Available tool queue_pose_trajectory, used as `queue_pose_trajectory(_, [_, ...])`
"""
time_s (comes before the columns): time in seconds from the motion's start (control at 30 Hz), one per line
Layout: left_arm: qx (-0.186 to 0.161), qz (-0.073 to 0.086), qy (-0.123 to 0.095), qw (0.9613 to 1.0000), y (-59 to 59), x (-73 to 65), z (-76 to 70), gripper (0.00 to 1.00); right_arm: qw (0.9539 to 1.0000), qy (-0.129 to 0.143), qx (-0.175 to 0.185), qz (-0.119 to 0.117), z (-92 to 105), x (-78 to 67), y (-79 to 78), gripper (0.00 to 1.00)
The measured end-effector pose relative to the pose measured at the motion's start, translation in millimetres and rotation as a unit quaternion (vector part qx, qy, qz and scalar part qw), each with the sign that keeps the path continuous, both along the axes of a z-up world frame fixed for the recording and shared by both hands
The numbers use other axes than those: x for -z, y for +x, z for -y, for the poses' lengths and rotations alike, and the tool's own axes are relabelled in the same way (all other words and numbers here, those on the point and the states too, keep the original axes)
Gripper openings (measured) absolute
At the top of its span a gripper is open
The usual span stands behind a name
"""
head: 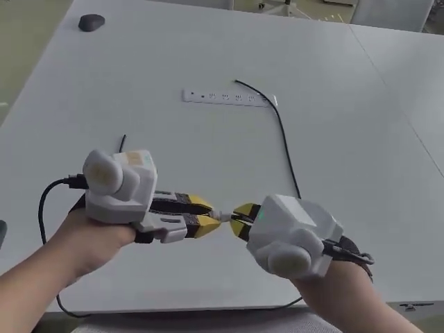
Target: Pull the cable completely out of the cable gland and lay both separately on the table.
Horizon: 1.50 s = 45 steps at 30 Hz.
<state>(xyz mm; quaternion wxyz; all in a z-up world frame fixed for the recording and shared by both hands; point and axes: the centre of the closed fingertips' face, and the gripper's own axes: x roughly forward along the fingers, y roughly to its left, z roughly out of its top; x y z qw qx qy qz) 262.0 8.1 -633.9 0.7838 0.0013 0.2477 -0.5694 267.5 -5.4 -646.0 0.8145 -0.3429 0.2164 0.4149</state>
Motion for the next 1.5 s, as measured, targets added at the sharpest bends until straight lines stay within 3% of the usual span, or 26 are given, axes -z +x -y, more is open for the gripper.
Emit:
queue_pose_trajectory(0.43, [0.008, 0.012, 0.006, 0.9999, 0.9, 1.1, 2.8, 0.15, 0.9986, 0.024, 0.041, -0.022, 7.2, 4.9, 3.7, 0.0])
queue_pose_trajectory(0.5, [0.008, 0.009, 0.006, 0.9999, 1.0, 2.2, 2.8, 0.15, 0.9973, 0.045, 0.047, -0.034, 7.1, 6.3, 3.1, 0.0])
queue_pose_trajectory(0.77, [0.01, 0.011, 0.01, 0.9998, 0.4, 2.6, 4.2, 0.15, 0.9949, 0.066, 0.062, -0.044, 8.9, 6.4, 1.7, 0.0])
queue_pose_trajectory(1.0, [0.006, 0.012, 0.013, 0.9998, -1.5, 4.6, 2.2, 0.15, 0.9946, 0.059, 0.071, -0.047, 13.2, 10.2, 0.9, 0.0])
queue_pose_trajectory(1.27, [-0.006, 0.003, -0.002, 1.0, -1.8, -2.2, -0.9, 0.15, 0.9863, 0.084, 0.122, -0.073, 38.1, 22.1, 6.9, 0.0])
queue_pose_trajectory(1.4, [-0.008, 0.005, -0.003, 1.0, -2.0, -2.7, 1.0, 0.15, 0.9804, 0.09, 0.152, -0.088, 50.7, 33.1, 8.8, 0.0])
queue_pose_trajectory(1.5, [-0.008, 0.004, -0.005, 0.9999, -2.5, -3.7, 2.8, 0.15, 0.9724, 0.099, 0.184, -0.104, 62.7, 43.6, 9.9, 0.0])
